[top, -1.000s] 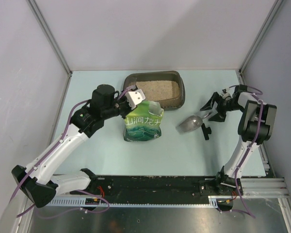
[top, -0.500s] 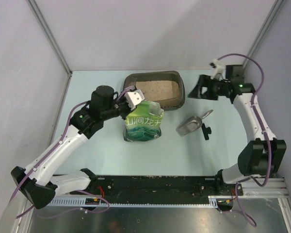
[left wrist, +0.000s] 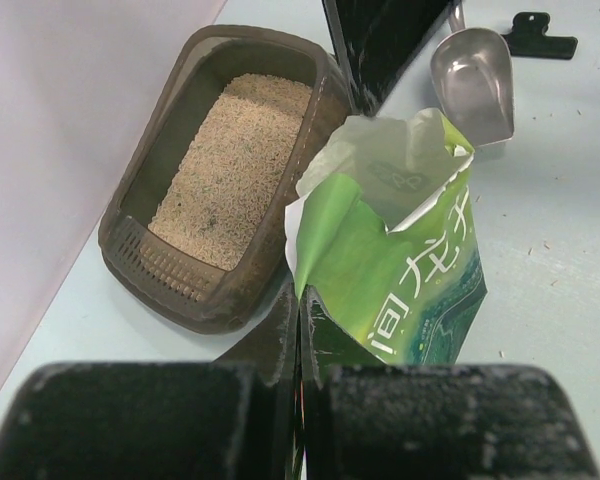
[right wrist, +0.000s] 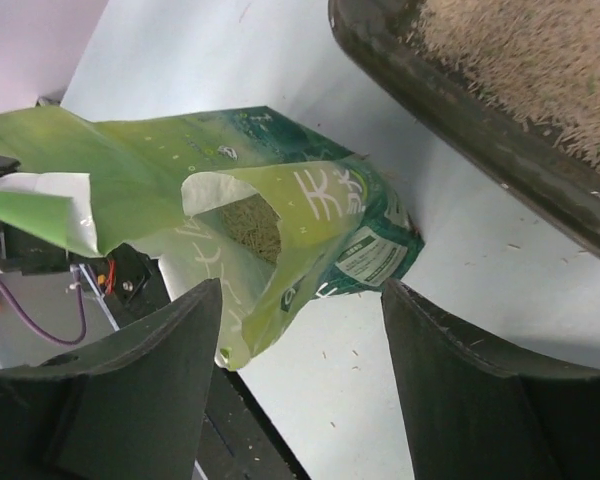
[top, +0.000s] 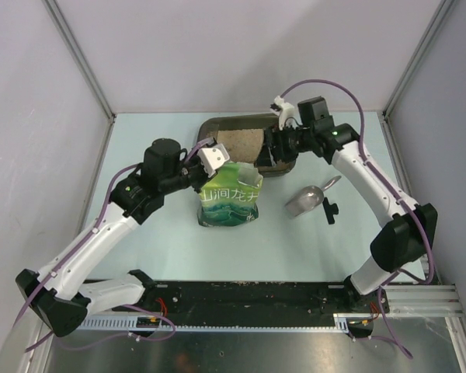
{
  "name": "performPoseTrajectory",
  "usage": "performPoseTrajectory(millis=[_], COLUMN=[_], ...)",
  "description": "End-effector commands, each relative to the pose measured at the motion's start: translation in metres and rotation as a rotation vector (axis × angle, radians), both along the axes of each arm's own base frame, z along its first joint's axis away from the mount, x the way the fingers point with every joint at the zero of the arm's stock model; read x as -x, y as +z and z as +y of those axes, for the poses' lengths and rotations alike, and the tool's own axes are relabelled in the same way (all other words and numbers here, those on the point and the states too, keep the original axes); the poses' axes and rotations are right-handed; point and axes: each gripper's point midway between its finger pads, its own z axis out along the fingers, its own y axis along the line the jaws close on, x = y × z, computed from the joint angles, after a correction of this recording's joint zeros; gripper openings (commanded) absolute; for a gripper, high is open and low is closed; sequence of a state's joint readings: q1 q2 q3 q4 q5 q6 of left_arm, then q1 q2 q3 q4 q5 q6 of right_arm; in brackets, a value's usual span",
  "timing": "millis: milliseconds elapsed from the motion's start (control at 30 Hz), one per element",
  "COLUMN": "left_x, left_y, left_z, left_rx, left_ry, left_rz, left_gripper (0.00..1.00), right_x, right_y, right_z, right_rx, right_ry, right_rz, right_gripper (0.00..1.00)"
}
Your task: Fill the litter box with clean litter
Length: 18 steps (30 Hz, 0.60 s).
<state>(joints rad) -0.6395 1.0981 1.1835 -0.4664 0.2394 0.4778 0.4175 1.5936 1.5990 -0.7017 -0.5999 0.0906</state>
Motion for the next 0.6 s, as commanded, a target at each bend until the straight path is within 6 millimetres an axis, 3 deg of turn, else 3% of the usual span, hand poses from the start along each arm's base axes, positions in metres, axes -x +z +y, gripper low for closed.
performPoseTrajectory(millis=[0, 200, 300, 333, 400, 433, 567], left_x=[0.001, 0.002, 0.003, 0.004, 0.004, 0.004, 0.002], left_y=[0.040, 0.040, 0.041, 0.043, 0.044, 0.047, 0.055], left_z=[-0.002, -0.005, -0.007, -0.009, -0.012, -0.015, -0.025], left_rx=[0.107, 0.114, 0.125, 0.131, 0.142, 0.149, 0.173], left_ry=[-0.008, -0.018, -0.027, -0.037, -0.049, -0.056, -0.092], left_rz=[-0.102, -0.097, -0.089, -0.089, -0.080, -0.078, -0.073], left_gripper=[0.00, 0.00, 0.00, 0.00, 0.00, 0.00, 0.00], right_x=[0.004, 0.019, 0.015, 0.013, 0.009, 0.007, -0.002], right_y=[-0.005, -0.024, -0.027, -0.029, -0.030, -0.028, -0.020], right_z=[0.011, 0.016, 0.009, 0.006, 0.000, -0.002, -0.018], right_rx=[0.058, 0.121, 0.162, 0.175, 0.182, 0.177, 0.150], right_ry=[0.013, 0.026, -0.018, -0.039, -0.063, -0.078, -0.134], right_rz=[-0.006, 0.039, 0.034, 0.031, 0.041, 0.042, 0.052], right_gripper=[0.66, 0.55, 0.33, 0.21, 0.12, 0.00, 0.00])
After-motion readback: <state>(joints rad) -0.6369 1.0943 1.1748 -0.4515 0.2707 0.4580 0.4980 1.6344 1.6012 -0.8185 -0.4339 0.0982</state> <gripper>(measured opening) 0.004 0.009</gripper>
